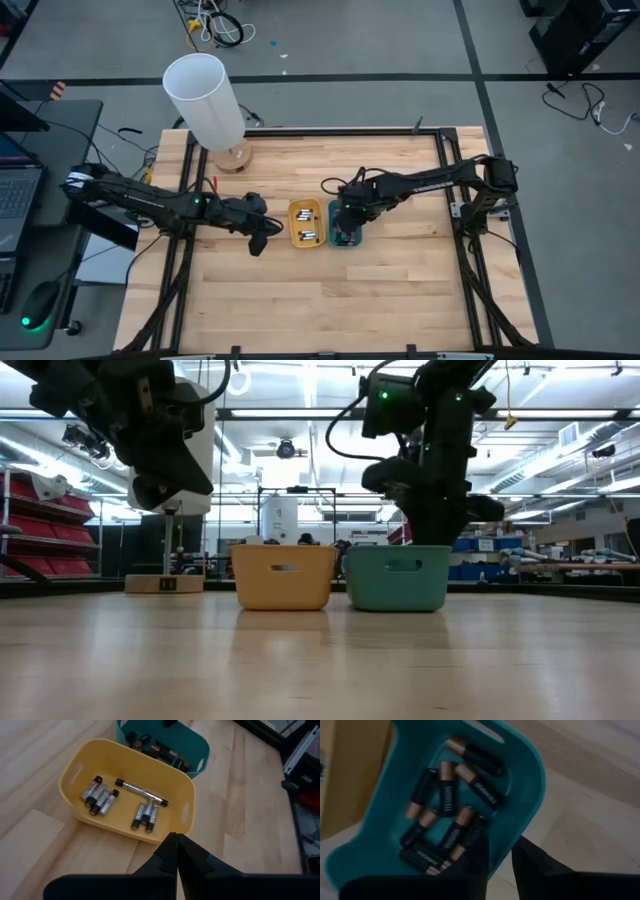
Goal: Sort batteries
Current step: Adjust the bins
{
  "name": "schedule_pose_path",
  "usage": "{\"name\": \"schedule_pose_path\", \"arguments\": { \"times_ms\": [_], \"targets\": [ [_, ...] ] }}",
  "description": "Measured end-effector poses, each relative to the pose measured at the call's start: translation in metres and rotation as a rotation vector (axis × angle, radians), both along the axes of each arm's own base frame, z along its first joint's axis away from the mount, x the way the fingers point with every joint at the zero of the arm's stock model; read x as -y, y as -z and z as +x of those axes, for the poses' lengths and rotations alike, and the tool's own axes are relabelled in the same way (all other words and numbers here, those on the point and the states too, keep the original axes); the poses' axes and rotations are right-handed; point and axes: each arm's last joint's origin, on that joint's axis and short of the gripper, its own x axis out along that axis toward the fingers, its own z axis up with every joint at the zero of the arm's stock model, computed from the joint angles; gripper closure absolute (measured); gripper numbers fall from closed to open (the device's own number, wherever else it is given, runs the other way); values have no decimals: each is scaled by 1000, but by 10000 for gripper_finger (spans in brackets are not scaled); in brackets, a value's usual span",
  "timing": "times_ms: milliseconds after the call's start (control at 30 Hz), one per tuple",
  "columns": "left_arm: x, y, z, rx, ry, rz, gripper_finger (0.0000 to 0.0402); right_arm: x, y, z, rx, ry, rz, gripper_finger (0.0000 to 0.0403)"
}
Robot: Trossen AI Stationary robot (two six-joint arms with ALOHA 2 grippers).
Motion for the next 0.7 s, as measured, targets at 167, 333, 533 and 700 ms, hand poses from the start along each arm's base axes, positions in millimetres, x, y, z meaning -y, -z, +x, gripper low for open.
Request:
{"name": "schedule_pose_path", "arguments": {
  "times_ms": [167,333,533,700],
  "targets": [
    [-2,2,0,-10,-33,102,387,1,-3,6,71,-52,-25,329],
    [-11,20,0,-142,-18,202,387,7,-5,10,126,-42,-16,330],
    [-17,31,5,-197,20,207,387,7,-4,6,77,-39,-12,330],
    [-22,40,15,-206,54,198,387,6,-2,-2,0,-22,0,331]
  ]
}}
